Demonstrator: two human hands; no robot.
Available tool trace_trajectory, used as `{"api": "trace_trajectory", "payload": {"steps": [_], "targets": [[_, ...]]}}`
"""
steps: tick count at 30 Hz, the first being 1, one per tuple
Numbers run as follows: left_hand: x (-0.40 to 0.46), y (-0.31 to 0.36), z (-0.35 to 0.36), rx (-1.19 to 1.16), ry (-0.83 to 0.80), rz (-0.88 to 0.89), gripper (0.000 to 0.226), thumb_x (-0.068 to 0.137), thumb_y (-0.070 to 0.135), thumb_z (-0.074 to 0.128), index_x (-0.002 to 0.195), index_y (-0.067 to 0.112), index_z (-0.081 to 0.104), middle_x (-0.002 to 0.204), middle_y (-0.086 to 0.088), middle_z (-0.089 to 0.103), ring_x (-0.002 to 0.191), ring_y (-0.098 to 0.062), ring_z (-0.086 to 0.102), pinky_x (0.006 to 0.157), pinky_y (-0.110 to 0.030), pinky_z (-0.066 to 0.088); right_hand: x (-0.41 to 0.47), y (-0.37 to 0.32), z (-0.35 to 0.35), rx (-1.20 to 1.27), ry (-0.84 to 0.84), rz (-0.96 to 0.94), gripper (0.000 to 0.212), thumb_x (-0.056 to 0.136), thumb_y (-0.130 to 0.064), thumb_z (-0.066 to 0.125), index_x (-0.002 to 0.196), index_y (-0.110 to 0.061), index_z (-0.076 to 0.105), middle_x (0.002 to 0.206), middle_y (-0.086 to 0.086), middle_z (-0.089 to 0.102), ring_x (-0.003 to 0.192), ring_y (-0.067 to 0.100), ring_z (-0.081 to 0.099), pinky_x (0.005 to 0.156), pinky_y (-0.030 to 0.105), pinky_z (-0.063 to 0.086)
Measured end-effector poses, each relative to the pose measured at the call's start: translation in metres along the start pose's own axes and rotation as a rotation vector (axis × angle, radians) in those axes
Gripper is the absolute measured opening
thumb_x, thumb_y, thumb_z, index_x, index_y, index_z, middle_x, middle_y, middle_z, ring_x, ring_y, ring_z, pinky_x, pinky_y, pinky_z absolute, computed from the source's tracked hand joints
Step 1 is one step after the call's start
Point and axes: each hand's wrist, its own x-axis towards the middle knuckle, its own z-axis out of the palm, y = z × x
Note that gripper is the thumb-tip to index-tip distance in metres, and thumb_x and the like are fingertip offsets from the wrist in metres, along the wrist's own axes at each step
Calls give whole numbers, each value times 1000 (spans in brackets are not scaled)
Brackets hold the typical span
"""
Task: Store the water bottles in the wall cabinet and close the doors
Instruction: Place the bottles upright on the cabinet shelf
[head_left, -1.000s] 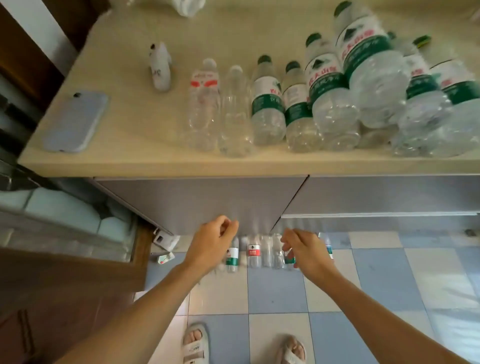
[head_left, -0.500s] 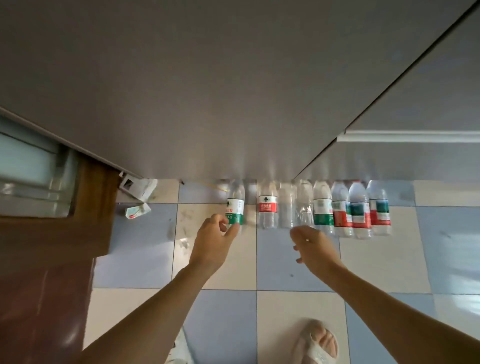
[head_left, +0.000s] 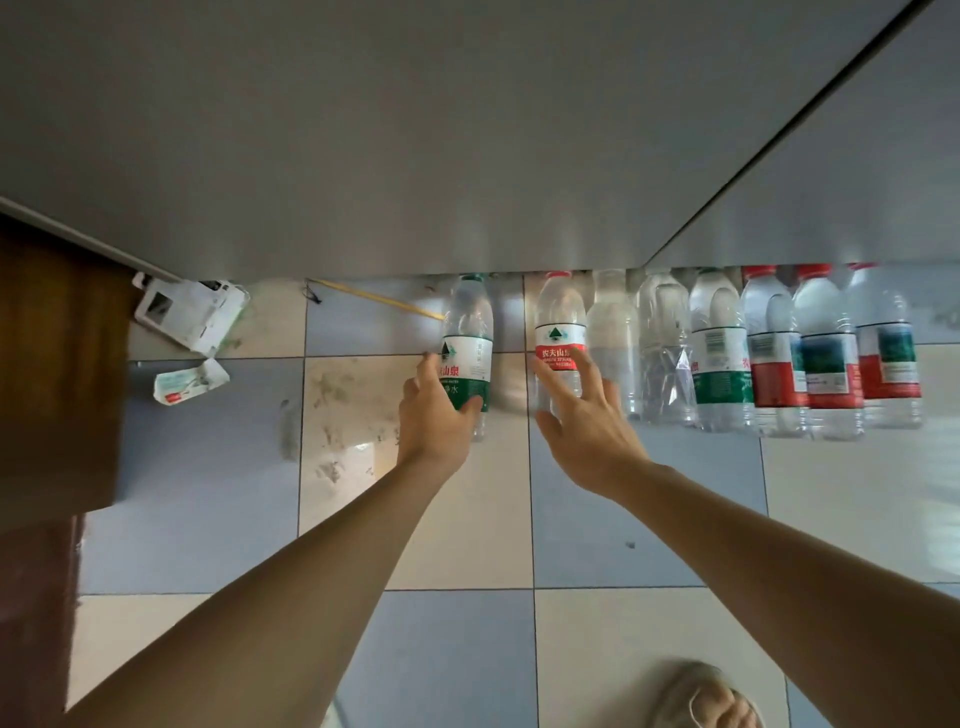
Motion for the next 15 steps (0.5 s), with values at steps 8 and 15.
{"api": "trace_trajectory", "payload": {"steps": [8, 15], "targets": [[-7, -19, 16, -87, -108, -112, 82, 86, 21, 81, 153, 23, 34, 138, -9, 55, 124, -26, 55, 109, -42, 43, -19, 3, 33, 17, 27, -24, 65, 104, -27, 50, 160, -39, 19, 165, -10, -28, 148, 31, 30, 115, 44, 39], [-42, -41, 20, -59, -183, -163, 83, 85, 14, 81, 152, 21, 32, 138, -8, 54, 125, -25, 55, 110, -42, 45, -59, -1, 61, 81, 7, 11, 56, 102, -33, 53, 153, -41, 32, 165, -16, -23, 138, 28, 48, 105, 43, 49]]}}
